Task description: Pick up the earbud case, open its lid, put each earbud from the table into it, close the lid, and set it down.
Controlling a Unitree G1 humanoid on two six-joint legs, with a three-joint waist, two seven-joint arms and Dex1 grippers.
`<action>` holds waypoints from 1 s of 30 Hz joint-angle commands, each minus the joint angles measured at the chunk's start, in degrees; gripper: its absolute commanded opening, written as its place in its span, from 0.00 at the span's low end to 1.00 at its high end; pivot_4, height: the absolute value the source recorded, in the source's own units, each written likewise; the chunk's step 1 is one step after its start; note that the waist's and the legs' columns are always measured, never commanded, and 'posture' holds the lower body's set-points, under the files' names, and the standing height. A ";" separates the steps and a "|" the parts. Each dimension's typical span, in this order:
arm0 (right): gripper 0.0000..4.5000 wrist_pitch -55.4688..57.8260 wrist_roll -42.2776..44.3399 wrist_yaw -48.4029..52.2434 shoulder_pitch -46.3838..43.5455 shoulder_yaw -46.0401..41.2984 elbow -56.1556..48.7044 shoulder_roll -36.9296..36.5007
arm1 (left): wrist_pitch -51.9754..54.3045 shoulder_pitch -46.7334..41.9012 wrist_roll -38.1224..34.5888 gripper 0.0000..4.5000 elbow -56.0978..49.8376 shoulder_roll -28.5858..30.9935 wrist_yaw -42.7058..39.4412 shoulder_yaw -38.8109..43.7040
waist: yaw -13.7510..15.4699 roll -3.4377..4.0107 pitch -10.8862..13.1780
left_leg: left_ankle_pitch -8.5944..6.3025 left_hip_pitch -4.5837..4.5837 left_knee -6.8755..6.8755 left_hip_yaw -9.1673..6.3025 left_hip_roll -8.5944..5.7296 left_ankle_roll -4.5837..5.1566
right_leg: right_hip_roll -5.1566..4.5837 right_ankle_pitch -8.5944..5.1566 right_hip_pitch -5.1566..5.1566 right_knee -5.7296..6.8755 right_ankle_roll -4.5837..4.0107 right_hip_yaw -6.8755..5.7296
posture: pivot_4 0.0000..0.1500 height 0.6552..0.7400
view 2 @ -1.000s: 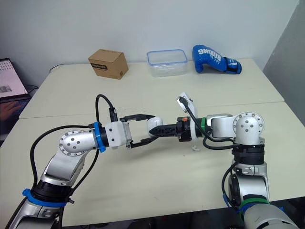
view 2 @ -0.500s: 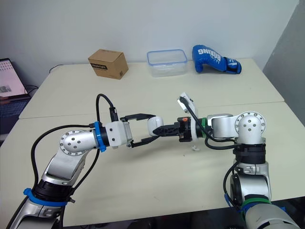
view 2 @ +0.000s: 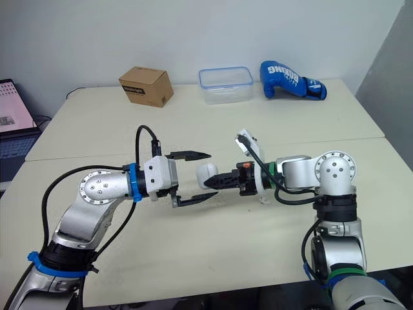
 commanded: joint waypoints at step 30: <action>0.17 -30.62 -45.95 47.67 -8.17 38.85 -20.95 -22.44 | 30.89 -9.86 -12.31 0.96 3.15 7.91 -12.65 -4.06 | 0.09 0.00 0.04 | 0.00 -0.02 0.02 -0.01 0.04 0.00 | 0.05 -0.03 0.00 -0.03 0.04 -0.03 | 1.00 0.89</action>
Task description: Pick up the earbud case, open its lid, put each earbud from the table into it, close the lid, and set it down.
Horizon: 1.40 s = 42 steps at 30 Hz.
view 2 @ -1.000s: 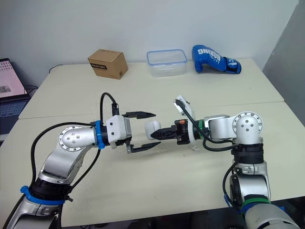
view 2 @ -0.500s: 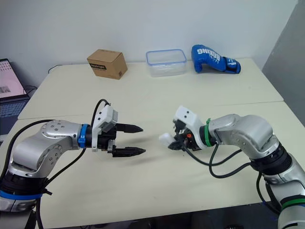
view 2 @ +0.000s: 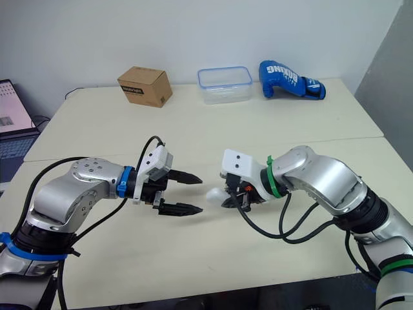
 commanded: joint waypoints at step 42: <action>0.17 2.73 -10.40 5.43 -10.44 4.59 7.39 8.59 | 0.14 -2.97 4.51 0.17 0.86 -2.55 -2.77 -2.85 | -0.15 0.00 0.00 | 0.01 -0.02 0.03 -0.03 -0.02 -0.01 | -0.02 0.00 -0.04 0.04 -0.01 -0.01 | 1.00 0.89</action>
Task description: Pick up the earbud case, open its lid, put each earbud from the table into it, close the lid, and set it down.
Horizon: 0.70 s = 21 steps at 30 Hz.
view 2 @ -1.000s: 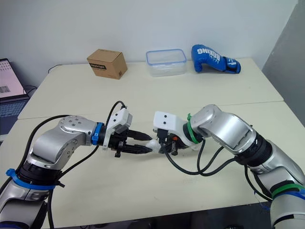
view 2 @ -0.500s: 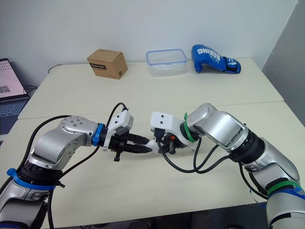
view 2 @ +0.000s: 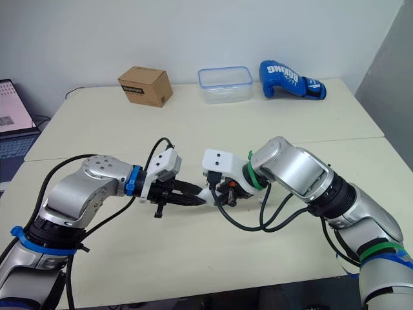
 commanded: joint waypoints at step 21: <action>0.55 -8.21 1.37 4.42 6.76 -11.01 -7.93 -7.15 | -8.82 8.15 -1.32 0.17 0.50 -3.14 5.28 8.51 | 0.21 0.00 0.00 | 0.00 -0.01 0.01 0.00 -0.01 0.00 | -0.03 0.00 0.01 -0.04 0.00 0.00 | 1.00 0.89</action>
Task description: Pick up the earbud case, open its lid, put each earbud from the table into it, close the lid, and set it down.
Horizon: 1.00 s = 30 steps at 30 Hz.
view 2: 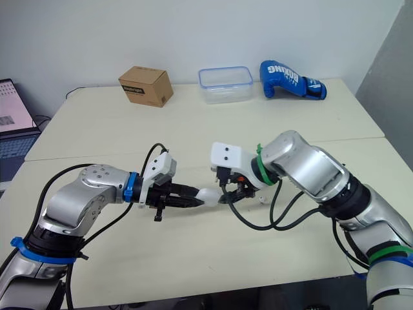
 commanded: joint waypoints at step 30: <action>0.55 -10.74 7.94 -17.91 23.37 -25.07 -6.19 11.43 | -17.35 2.26 -9.12 0.17 12.35 -17.71 -3.75 9.24 | 0.02 -0.04 -0.04 | 0.00 0.04 0.05 0.04 -0.04 0.00 | -0.05 0.02 0.04 0.04 -0.02 0.02 | 1.00 0.89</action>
